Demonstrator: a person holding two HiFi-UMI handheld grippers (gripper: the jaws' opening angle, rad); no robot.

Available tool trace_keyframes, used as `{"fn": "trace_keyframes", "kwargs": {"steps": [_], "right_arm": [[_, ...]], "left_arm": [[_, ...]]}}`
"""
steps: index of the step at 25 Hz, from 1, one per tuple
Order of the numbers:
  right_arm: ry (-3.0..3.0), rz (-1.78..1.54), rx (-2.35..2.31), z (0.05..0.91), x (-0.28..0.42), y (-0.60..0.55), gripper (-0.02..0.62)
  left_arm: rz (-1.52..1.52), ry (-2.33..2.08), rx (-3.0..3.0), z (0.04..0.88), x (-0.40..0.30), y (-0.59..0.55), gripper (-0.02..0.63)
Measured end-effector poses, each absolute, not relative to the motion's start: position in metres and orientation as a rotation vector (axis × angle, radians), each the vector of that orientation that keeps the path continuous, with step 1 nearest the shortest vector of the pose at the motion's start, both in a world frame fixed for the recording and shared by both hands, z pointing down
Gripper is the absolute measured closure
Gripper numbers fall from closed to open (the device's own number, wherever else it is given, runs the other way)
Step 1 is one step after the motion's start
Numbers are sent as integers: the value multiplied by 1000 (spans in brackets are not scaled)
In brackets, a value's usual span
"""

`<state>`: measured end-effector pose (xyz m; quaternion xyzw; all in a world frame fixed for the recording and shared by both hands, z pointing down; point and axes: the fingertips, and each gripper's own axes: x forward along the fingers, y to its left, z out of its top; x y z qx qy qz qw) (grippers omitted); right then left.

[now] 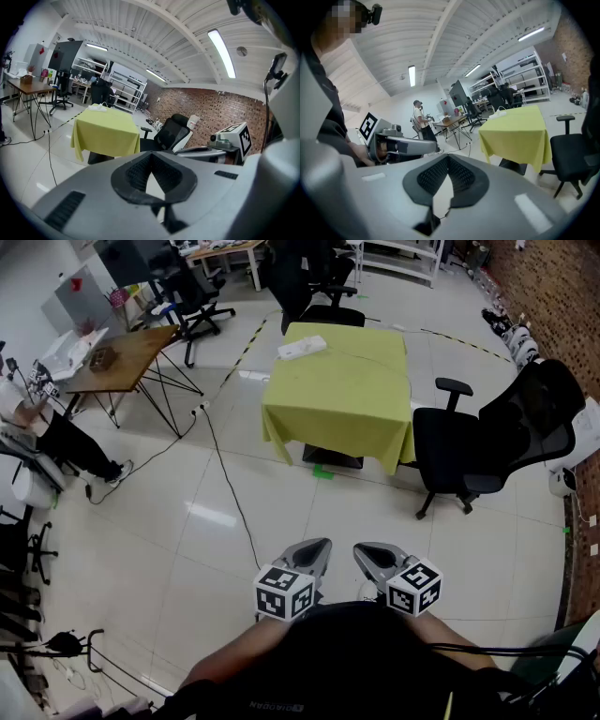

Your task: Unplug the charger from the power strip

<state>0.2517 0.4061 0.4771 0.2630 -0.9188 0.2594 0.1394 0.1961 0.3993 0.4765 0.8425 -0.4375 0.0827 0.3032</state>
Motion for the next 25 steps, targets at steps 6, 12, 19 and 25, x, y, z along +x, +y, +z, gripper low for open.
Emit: {"fn": "trace_keyframes", "kwargs": {"steps": [6, 12, 19, 25], "right_arm": [[-2650, 714, 768, 470, 226, 408, 592], [-2652, 683, 735, 467, 182, 410, 592], [-2625, 677, 660, 475, 126, 420, 592], [-2601, 679, 647, 475, 100, 402, 592]], "left_arm": [[170, -1206, 2237, 466, 158, 394, 603], [173, -1194, 2271, 463, 126, 399, 603], [150, -1189, 2257, 470, 79, 406, 603], [91, -1238, 2162, 480, 35, 390, 603]]}}
